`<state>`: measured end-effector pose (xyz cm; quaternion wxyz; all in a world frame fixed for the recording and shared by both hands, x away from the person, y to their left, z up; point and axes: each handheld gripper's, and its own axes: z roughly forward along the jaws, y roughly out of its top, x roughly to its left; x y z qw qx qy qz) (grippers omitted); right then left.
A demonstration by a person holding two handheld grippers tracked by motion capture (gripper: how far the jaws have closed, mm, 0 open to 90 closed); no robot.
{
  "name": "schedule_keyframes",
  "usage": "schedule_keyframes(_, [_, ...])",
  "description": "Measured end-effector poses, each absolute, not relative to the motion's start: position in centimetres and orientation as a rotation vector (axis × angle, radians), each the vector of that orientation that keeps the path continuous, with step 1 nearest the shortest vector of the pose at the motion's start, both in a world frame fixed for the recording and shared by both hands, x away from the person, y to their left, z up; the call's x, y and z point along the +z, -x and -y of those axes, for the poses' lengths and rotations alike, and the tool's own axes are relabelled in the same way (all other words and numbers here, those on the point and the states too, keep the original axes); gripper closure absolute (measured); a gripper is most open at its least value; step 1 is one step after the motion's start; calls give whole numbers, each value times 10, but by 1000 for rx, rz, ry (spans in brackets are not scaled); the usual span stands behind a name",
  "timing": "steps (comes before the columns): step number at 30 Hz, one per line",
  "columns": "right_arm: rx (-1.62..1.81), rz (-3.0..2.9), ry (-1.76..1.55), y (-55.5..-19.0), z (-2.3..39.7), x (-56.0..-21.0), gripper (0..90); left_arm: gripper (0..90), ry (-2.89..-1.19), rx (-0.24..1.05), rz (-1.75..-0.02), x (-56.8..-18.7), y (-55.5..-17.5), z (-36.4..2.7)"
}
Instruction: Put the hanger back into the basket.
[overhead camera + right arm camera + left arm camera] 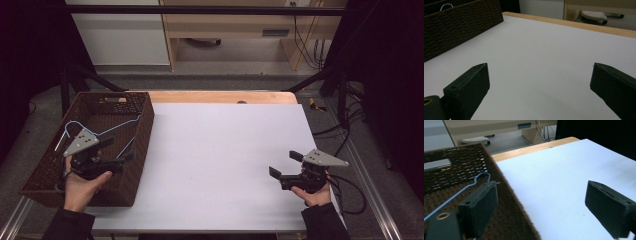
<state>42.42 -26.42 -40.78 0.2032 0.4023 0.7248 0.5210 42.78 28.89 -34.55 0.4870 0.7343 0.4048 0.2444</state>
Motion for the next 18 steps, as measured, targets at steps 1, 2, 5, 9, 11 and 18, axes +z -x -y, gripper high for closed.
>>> schedule_keyframes(1, [1453,-2021,-1118,-424,265,-408,28,98,-1786,574,-959,-349,-424,-281])
schedule_keyframes(2, [1452,-2023,-1115,-424,265,-408,27,99,-1786,574,-959,-349,-424,-281])
schedule_keyframes(5, [1452,-2019,-1118,-424,265,-408,25,92,-1801,544,-926,-355,-419,-266])
schedule_keyframes(9, [1455,-2017,-1117,-424,266,-408,24,88,-1806,523,-906,-362,-416,-257])
schedule_keyframes(11, [1455,-2016,-1115,-423,266,-408,23,86,-1819,527,-893,-367,-414,-251])
schedule_keyframes(18, [1466,-2010,-1110,-422,267,-407,22,80,-1834,510,-888,-377,-414,-242])
